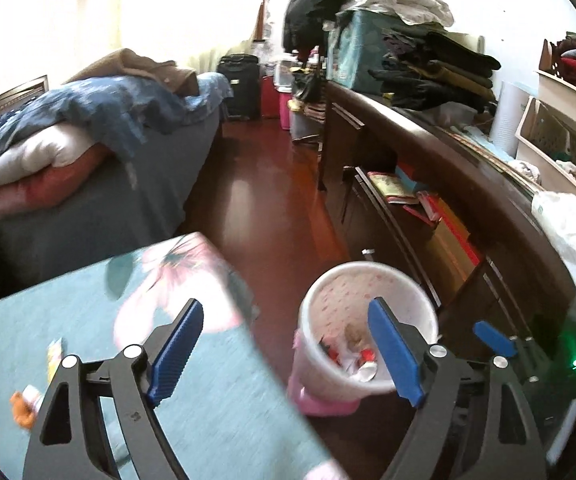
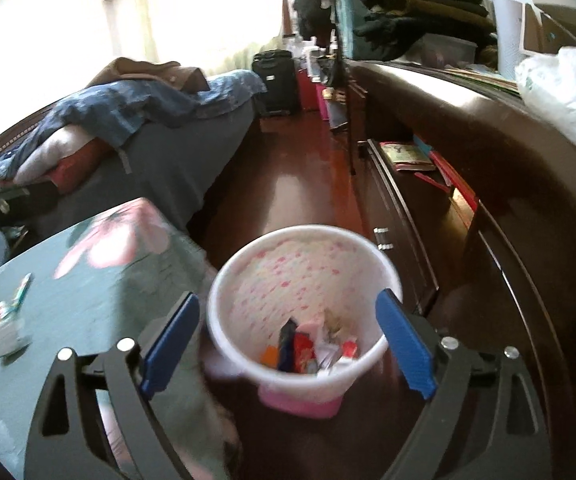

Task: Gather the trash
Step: 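Grasp the orange toy bear with the left gripper while the right gripper grasps the tissue packet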

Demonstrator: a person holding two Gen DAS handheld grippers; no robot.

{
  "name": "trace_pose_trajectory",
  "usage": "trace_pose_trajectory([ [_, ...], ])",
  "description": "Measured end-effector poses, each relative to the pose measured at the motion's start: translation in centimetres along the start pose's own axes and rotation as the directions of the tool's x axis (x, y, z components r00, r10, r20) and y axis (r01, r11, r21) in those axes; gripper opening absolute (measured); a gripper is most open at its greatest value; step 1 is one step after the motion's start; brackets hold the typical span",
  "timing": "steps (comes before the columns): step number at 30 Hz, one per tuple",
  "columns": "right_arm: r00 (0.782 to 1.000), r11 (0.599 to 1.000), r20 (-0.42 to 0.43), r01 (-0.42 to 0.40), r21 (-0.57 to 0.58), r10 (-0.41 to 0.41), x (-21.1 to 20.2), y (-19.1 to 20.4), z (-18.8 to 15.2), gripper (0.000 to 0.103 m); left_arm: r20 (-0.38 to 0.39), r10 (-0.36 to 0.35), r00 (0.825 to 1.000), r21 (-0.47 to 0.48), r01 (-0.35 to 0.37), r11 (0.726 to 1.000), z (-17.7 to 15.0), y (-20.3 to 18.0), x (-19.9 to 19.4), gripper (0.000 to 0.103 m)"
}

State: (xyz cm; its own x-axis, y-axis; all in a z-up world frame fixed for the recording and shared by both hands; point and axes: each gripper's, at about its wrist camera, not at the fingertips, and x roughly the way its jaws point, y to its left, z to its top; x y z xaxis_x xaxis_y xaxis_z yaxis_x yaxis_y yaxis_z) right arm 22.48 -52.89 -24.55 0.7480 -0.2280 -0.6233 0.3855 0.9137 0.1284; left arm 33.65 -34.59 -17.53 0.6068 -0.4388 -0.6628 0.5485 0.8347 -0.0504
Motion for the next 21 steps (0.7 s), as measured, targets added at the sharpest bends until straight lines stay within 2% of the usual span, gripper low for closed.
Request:
trace_pose_trajectory([
  [4, 0.999, 0.996, -0.013, -0.052, -0.067, 0.051, -3.1, 3.4, -1.4, 0.096, -0.013, 0.085, 0.996, -0.015, -0.085, 0.996, -2.9, 3.3, -2.5, 0.087],
  [9, 0.993, 0.983, -0.032, -0.119, -0.142, 0.116, -5.4, 8.1, -2.5, 0.097, -0.028, 0.193, 0.981, -0.086, -0.194, 0.977, -5.9, 8.9, -5.1, 0.091],
  [11, 0.989, 0.974, -0.036, -0.145, -0.171, 0.141, -6.1, 10.0, -2.9, 0.097, -0.045, 0.264, 0.963, -0.130, -0.268, 0.955, -6.9, 11.8, -5.7, 0.091],
  [12, 0.988, 0.971, -0.039, -0.155, -0.184, 0.150, -6.3, 10.7, -2.9, 0.097, -0.057, 0.313, 0.948, -0.145, -0.318, 0.937, -7.4, 13.3, -5.9, 0.091],
  [15, 0.983, 0.956, -0.043, -0.185, -0.227, 0.179, -6.8, 13.3, -3.0, 0.097, -0.100, 0.395, 0.913, -0.176, -0.407, 0.896, -8.9, 16.9, -5.9, 0.091],
  [17, 0.979, 0.945, -0.048, -0.205, -0.254, 0.199, -7.0, 15.0, -3.1, 0.097, -0.144, 0.425, 0.894, -0.205, -0.447, 0.871, -10.1, 19.6, -5.3, 0.090],
  [21, 0.974, 0.929, -0.057, -0.226, -0.294, 0.219, -7.0, 17.7, -3.3, 0.097, -0.216, 0.417, 0.883, -0.236, -0.462, 0.855, -11.5, 22.9, -3.8, 0.078],
])
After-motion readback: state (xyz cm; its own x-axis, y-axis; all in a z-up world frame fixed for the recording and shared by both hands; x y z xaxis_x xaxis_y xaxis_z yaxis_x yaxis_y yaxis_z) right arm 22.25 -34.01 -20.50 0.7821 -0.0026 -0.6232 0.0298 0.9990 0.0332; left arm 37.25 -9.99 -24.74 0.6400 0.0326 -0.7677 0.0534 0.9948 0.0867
